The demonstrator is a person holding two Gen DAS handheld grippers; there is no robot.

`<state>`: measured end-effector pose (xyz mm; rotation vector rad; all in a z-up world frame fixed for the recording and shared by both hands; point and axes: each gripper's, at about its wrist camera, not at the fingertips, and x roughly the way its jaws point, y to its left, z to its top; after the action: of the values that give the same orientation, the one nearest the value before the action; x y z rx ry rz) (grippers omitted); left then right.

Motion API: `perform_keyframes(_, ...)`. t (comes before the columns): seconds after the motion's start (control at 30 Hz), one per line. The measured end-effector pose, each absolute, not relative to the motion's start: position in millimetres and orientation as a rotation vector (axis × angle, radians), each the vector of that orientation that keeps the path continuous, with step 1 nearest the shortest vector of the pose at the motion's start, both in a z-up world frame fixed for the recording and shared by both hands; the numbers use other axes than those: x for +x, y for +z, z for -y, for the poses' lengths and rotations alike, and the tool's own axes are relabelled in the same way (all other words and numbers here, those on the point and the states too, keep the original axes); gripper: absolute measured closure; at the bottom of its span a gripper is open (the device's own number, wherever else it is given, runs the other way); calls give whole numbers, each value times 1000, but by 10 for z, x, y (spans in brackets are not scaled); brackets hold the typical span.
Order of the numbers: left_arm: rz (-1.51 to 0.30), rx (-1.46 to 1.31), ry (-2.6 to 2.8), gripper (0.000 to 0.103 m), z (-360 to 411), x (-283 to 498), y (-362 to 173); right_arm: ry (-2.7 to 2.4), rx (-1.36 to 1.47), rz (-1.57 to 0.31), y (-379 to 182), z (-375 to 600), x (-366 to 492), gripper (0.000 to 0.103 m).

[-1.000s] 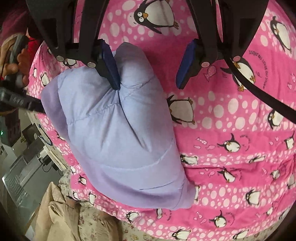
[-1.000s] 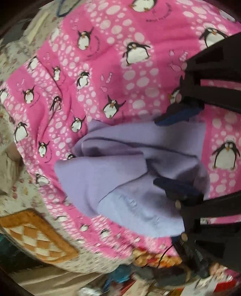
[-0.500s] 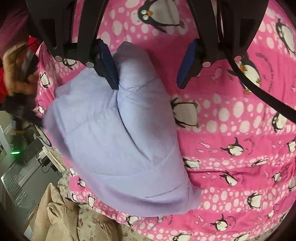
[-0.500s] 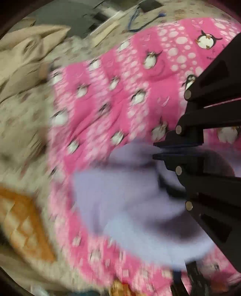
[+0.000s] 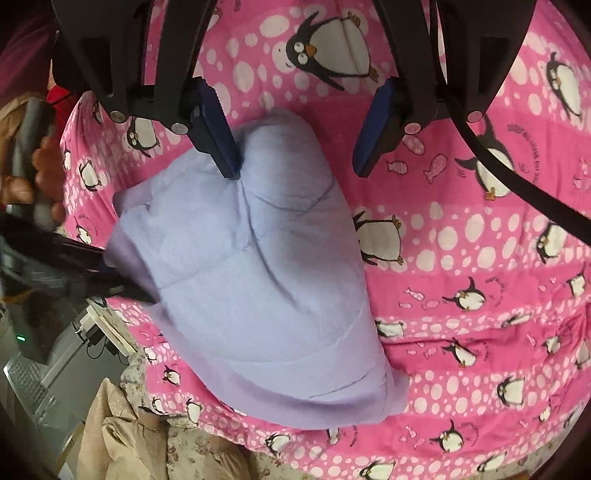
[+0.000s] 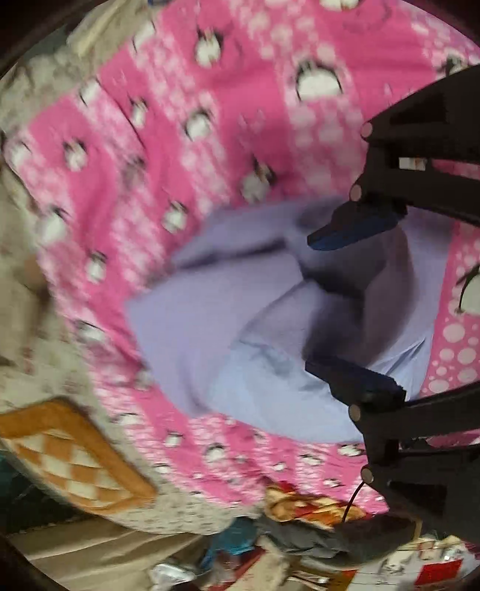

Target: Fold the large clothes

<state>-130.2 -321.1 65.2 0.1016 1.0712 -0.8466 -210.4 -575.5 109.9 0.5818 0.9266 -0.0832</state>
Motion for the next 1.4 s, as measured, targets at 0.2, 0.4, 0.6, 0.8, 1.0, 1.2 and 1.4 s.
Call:
perform_keyframes(0.2,-1015,47,-863,68,3095,-1297,880,-96,521,-788,1419,5728,-2521,97)
perform_keyframes(0.4,-1036,9,-870,68,3304,-1234,803,-217,526,-921,1018,5992,-2697,97)
perform_keyframes(0.6,-1061,102,-857,68,3576,-1238,645,-230,567,-841,1210,6030,-2657,49)
perform_keyframes(0.8,-1066,102,-860,68,3558,-1244,654,-229,660,-899,933,6212,-2134,53)
perform_keyframes(1.0,-962,16,-877,67,3375,-1246,912,-175,564,-857,1126,5972,-2400,83)
perform_keyframes(1.2,-1068,-41,-886,67,3599,-1031,689,-241,637,-867,893,6152,-2459,73)
perform_keyframes(1.4,-1131,-118,-903,38,3561,-868,505,-196,617,-846,944,6224,-2373,18)
